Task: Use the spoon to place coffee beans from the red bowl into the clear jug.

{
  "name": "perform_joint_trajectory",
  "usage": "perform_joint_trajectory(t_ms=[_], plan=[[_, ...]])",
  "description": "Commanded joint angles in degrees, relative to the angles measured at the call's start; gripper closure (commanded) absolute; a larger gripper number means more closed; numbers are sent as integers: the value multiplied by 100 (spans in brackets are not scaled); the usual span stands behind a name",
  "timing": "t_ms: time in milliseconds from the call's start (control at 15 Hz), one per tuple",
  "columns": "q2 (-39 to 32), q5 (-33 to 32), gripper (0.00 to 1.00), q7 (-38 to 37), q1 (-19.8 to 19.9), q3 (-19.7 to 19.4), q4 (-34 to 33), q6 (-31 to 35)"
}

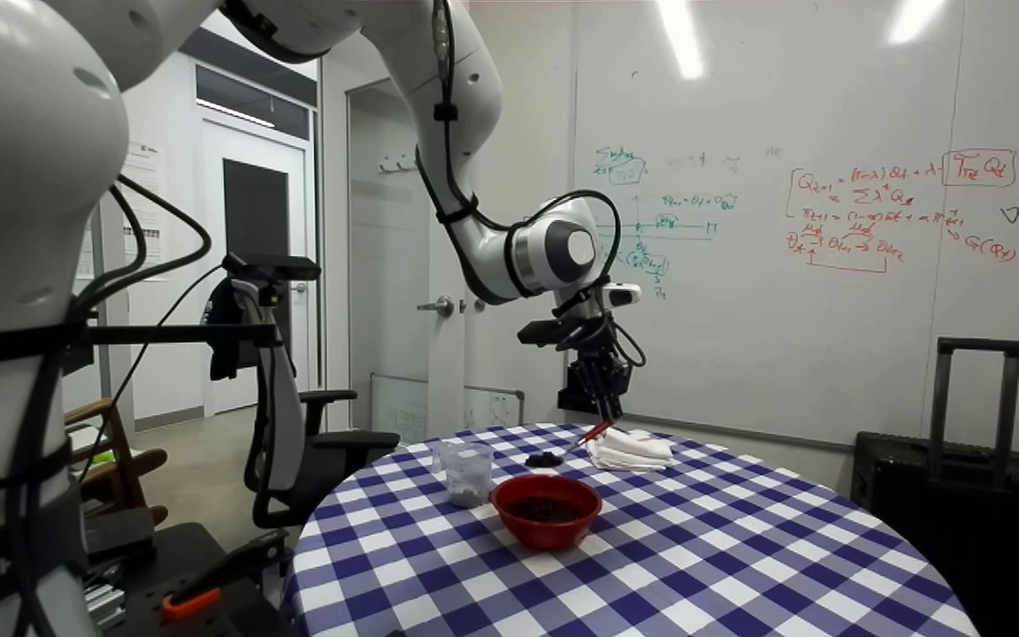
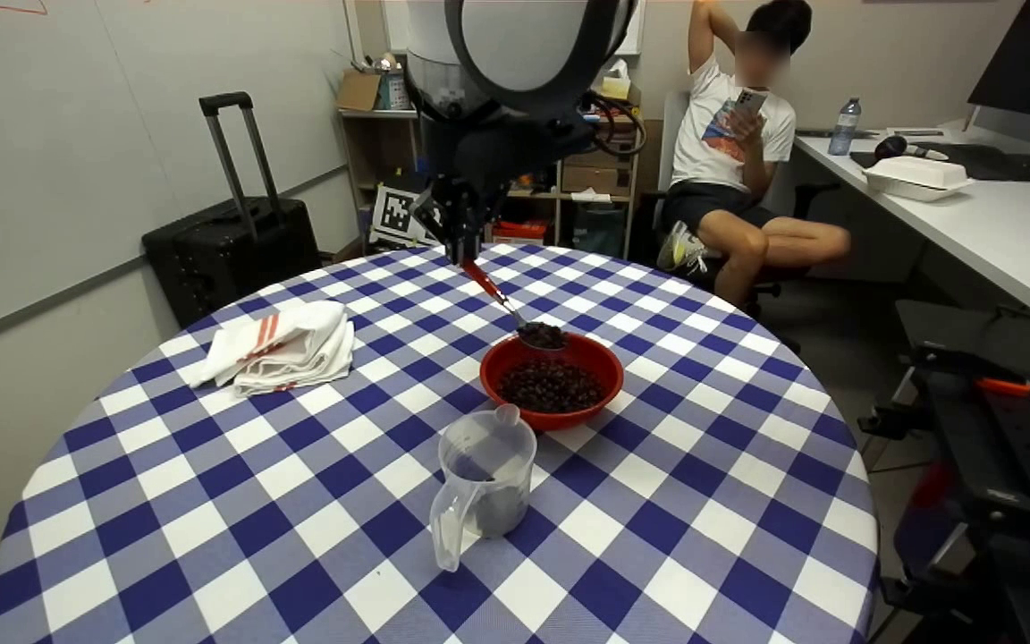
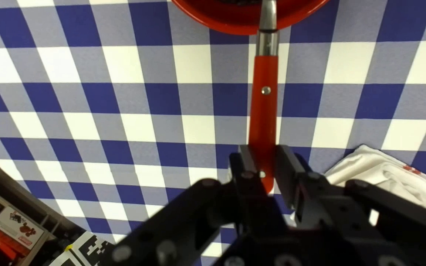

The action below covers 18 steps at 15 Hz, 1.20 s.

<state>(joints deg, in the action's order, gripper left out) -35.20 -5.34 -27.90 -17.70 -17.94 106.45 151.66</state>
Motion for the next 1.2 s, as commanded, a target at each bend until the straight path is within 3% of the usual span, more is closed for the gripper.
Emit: perform_joint_trajectory(t_ms=[0, 1133], plan=[[415, -323, 95, -48, 12, 161, 159, -219], [683, -984, 95, -101, -206, 845, 232, -359]])
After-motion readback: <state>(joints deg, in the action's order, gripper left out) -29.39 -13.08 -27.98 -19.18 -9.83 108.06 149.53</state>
